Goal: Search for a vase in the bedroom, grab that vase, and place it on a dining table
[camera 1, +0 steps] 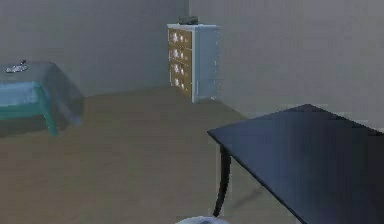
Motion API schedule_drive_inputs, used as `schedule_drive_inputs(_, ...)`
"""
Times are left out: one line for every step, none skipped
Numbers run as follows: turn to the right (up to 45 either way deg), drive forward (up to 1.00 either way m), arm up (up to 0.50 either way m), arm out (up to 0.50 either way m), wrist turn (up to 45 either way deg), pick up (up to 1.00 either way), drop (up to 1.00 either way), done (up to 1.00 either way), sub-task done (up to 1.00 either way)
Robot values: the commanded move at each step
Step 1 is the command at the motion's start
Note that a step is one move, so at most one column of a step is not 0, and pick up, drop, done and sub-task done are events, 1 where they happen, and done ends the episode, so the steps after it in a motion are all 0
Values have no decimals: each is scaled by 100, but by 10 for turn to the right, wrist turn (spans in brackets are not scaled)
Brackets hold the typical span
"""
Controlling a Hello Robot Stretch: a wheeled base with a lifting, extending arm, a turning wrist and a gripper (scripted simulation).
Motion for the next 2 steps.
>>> schedule_drive_inputs(0,20,0,0,0,0,0,0,0)
schedule_drive_inputs(-420,0,0,0,0,0,0,0,0)
